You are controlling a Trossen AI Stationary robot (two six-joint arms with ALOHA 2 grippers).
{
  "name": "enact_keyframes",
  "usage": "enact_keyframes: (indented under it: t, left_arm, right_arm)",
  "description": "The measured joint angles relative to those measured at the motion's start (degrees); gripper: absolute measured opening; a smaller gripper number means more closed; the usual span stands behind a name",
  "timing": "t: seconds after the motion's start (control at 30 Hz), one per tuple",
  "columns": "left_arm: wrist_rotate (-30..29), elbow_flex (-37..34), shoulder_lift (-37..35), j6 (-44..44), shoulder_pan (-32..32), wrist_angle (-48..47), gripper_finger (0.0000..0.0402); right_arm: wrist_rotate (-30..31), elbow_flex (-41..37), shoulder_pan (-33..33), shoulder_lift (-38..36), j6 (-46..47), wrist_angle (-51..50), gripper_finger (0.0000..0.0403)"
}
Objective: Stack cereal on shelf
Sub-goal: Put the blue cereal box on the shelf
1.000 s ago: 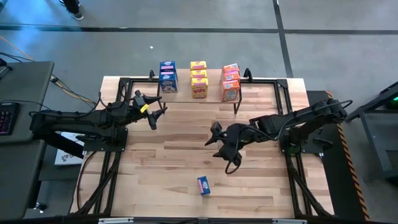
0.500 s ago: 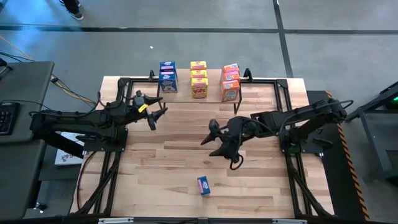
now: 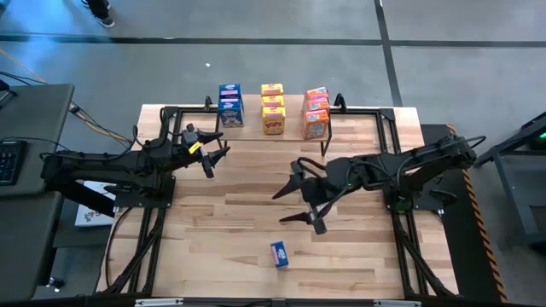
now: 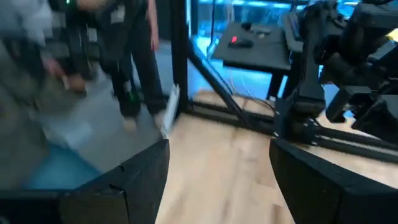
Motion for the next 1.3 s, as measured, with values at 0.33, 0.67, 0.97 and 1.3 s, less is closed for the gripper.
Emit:
enact_keyframes:
  t: [0.33, 0.67, 0.97, 1.3]
  left_arm:
    - [0.0, 0.0, 0.0, 0.0, 0.0, 0.0, 0.0264]
    - [0.0, 0.0, 0.0, 0.0, 0.0, -0.1, 0.0264]
    - [0.0, 0.0, 0.0, 0.0, 0.0, -0.1, 0.0264]
    - [0.0, 0.0, 0.0, 0.3, 0.0, -0.1, 0.0264]
  right_arm:
    - [9.2, 0.1, 4.9, 0.0, 24.1, 4.1, 0.027]
    - [17.8, 0.1, 10.1, 0.3, 33.6, 4.5, 0.027]
    - [18.2, 8.1, 11.5, 6.4, 38.2, -3.6, 0.027]
    - [22.6, 26.6, 10.8, 18.8, 57.2, -34.1, 0.027]
